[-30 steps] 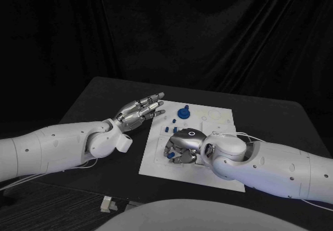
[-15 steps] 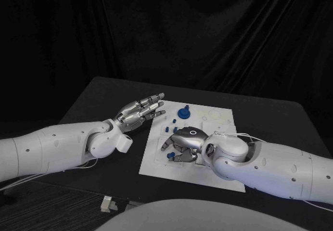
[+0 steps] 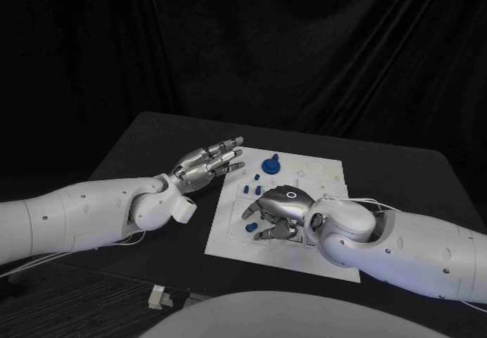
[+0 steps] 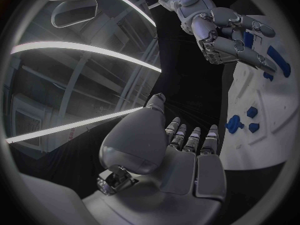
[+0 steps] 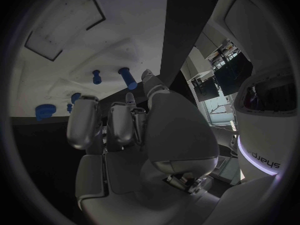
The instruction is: Assemble the parts on the task board
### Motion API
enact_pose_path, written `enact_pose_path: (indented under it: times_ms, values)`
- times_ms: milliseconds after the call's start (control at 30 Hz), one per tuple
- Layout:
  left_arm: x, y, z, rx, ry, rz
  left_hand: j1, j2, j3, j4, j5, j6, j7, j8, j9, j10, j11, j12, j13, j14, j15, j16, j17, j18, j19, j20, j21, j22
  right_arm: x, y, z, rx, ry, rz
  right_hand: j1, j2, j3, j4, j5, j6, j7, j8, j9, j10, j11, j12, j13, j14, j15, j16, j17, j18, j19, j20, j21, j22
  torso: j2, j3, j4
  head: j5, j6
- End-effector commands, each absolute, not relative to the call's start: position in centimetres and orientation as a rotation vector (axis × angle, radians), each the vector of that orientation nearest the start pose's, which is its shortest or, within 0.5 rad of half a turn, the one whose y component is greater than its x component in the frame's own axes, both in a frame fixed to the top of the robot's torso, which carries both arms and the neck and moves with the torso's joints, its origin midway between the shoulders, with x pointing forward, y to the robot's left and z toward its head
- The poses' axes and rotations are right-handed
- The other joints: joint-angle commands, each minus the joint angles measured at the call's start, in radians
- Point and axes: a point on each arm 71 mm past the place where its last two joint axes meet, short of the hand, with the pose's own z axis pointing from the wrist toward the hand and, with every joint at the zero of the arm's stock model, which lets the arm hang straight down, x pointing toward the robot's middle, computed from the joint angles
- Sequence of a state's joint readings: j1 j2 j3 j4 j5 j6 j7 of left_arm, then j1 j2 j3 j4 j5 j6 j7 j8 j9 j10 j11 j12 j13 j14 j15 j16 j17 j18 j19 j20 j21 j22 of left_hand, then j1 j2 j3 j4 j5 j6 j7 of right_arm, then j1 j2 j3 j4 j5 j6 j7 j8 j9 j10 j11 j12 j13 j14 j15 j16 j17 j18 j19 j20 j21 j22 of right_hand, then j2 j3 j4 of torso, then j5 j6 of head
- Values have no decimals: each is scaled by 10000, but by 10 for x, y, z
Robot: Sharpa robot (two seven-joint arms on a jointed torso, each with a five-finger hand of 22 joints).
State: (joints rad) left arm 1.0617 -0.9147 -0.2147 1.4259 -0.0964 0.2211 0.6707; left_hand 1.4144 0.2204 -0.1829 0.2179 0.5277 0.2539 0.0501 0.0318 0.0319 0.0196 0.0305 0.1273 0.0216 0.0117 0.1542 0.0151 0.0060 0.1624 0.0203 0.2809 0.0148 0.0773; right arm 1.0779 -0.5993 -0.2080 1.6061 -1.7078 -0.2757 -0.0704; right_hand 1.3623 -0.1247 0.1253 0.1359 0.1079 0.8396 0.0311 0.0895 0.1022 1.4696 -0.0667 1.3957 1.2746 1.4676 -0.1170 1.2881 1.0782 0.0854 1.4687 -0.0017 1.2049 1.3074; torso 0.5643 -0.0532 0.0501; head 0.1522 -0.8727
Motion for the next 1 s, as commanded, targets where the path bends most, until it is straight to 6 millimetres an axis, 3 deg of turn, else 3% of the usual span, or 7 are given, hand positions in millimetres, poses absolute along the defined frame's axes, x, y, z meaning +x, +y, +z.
enact_pose_path:
  times_ms: [33, 133, 233, 367, 1000]
  values:
    - [426, 252, -283, -10332, 15937, -19459, -3, 94, -31, 5, 28, -50, 3, 15, 6, 10, 67, 26, 8, -2, 60, 49, 16, 164, -19, 12, -7, -2, 379, -62, -269, -5928, 16805, 9136, -326, 7, -119, 336, -119, 373, 97, 285, 141, 210, 108, 367, 539, 451, 30, 440, 626, -249, 244, -9, 493, 1842, 1, -1, -1, 36, 1]
    - [426, 253, -283, -10337, 15931, -19445, -3, 94, -31, 5, 28, -50, 3, 15, 6, 10, 67, 26, 8, -2, 60, 49, 16, 164, -19, 12, -7, -2, 377, -70, -266, -5717, 16621, 9051, -345, 8, -147, 471, -113, 759, 166, 618, 323, 257, 165, 468, 675, 464, 71, 578, 779, -265, 271, 27, 607, 1861, 2, -1, 1, 40, 1]
    - [426, 253, -284, -10341, 15936, -19438, -3, 94, -31, 5, 28, -50, 3, 15, 6, 10, 67, 26, 8, -2, 60, 49, 16, 164, -19, 12, -7, -2, 377, -75, -265, -5706, 16595, 8852, -113, 121, -65, 350, 577, 1229, 196, 1110, 634, 298, 188, 552, 802, 455, 94, 672, 874, -279, 285, 45, 727, 1881, -3, -1, 2, 3, 1]
    - [426, 252, -284, -10342, 15944, -19451, -3, 94, -31, 5, 28, -50, 3, 15, 6, 10, 67, 26, 8, -2, 60, 49, 16, 164, -19, 12, -7, -2, 378, -75, -267, -5828, 16739, 8648, -19, 174, -83, 224, 645, 1418, 190, 1531, 963, 289, 192, 554, 800, 435, 98, 694, 868, -277, 269, 60, 749, 1877, -5, 0, -2, -12, 1]
    - [426, 251, -285, -10351, 15996, -19481, -1, 104, -30, 4, 31, -50, 6, 16, 6, 6, 68, 25, 8, -1, 64, 51, 16, 165, -17, 16, -6, -1, 386, -61, -278, -6239, 17152, 8116, 23, 264, -104, 102, 690, 959, 229, 1690, 1210, 253, 218, 514, 734, 402, 116, 659, 779, -258, 224, 74, 674, 1850, 6, 0, 3, -25, 1]
